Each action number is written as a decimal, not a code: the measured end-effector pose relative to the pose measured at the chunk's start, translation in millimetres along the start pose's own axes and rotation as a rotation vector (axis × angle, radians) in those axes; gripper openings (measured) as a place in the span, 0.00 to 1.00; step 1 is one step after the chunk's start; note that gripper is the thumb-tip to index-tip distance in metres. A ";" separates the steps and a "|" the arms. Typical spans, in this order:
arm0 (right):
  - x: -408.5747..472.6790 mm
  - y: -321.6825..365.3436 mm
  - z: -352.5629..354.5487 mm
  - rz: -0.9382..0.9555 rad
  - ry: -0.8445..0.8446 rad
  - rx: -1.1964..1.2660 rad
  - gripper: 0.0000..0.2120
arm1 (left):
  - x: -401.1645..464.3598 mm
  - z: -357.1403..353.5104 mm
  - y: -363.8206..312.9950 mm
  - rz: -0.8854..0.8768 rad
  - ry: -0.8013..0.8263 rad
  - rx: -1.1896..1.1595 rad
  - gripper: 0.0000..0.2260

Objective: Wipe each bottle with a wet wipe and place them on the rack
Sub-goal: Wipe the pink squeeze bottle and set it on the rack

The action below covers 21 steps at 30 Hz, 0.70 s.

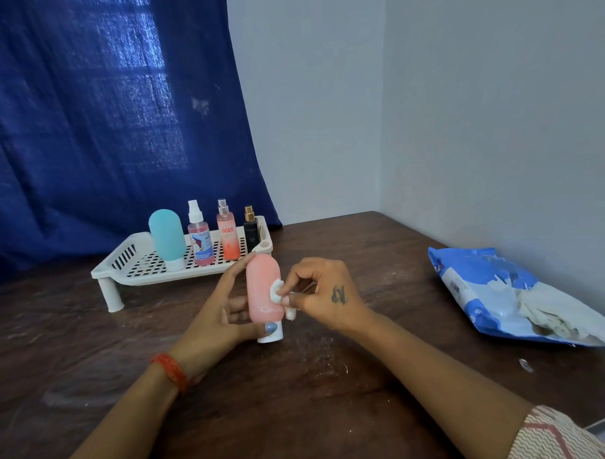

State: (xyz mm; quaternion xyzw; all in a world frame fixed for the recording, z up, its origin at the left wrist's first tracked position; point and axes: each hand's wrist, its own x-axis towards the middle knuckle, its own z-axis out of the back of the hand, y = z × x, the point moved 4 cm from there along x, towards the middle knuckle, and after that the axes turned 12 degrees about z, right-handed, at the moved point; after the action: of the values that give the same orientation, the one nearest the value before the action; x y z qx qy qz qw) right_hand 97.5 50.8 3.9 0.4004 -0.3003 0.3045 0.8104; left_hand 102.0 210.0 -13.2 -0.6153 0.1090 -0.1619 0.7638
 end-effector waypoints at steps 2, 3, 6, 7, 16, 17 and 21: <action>-0.6 -1.0 -0.1 -0.025 -0.009 -0.022 0.05 | -1.0 0.2 -0.5 0.001 -0.004 -0.007 0.44; -0.7 -0.8 0.3 -0.032 -0.029 -0.028 0.05 | -1.4 0.2 -0.4 0.000 -0.005 -0.008 0.43; 1.0 3.2 2.1 0.005 -0.086 -0.017 0.07 | -1.2 0.4 0.6 0.002 -0.005 0.001 0.43; 1.8 4.9 2.0 0.025 -0.079 -0.011 0.07 | -1.2 0.6 0.7 0.002 -0.004 -0.001 0.44; -0.3 2.1 0.6 -0.007 0.137 0.014 0.05 | 0.1 0.1 0.7 0.010 0.012 0.001 0.45; -0.8 1.6 0.0 -0.013 0.128 0.010 0.05 | 0.1 0.2 0.8 0.009 0.009 -0.007 0.44; -0.6 0.1 0.6 -0.034 0.013 -0.006 0.05 | -0.7 0.3 1.1 0.001 -0.002 0.003 0.42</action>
State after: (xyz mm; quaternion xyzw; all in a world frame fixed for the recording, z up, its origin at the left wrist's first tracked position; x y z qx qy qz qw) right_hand 96.9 50.1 3.8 0.4009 -0.2891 0.2925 0.8187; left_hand 101.6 210.8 -14.1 -0.6144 0.1083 -0.1612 0.7648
